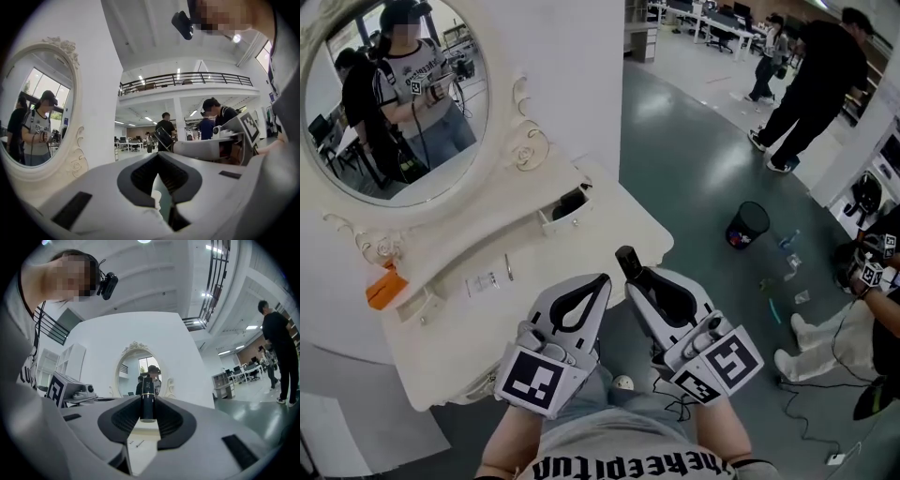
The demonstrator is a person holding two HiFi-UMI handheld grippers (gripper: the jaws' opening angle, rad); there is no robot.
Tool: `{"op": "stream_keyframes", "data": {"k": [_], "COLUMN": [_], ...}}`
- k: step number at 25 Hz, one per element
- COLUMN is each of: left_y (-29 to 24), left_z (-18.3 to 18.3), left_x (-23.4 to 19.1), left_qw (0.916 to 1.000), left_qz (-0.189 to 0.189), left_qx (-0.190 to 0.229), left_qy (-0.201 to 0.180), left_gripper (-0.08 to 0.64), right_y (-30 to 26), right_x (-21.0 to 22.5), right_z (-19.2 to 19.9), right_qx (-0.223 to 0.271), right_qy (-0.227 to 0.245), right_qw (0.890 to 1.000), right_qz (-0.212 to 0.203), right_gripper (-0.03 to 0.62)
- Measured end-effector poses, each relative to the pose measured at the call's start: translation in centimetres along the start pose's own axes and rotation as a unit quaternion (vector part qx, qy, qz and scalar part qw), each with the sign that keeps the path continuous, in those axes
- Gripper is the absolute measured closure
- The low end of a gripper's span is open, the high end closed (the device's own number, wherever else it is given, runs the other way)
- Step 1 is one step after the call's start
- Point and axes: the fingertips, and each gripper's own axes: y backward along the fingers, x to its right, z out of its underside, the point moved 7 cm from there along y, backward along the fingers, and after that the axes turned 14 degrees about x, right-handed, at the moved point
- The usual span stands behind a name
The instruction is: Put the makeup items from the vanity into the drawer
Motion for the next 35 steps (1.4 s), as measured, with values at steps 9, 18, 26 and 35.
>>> {"op": "stream_keyframes", "data": {"k": [9, 18, 26, 35], "left_y": [0.2, -0.5, -2.3, -3.2], "left_z": [-0.4, -0.3, -0.1, 0.7], "left_x": [-4.1, -8.6, -12.0, -16.1], "left_qw": [0.9995, 0.9987, 0.9990, 0.9990], "left_qz": [-0.030, -0.049, -0.044, -0.041], "left_qx": [-0.001, 0.005, 0.012, 0.015], "left_qy": [-0.005, -0.009, -0.006, 0.002], "left_gripper": [0.518, 0.518, 0.518, 0.518], "right_y": [-4.4, -8.8, -12.0, -16.0], "right_x": [0.2, 1.1, 2.6, 3.4], "right_z": [1.4, 2.6, 3.2, 4.8], "right_qx": [-0.009, -0.013, -0.015, -0.022], "right_qy": [-0.008, -0.006, 0.004, 0.010], "right_qw": [1.000, 0.999, 0.999, 0.999], "right_qz": [-0.024, -0.039, -0.034, -0.033], "right_gripper": [0.474, 0.474, 0.474, 0.474]}}
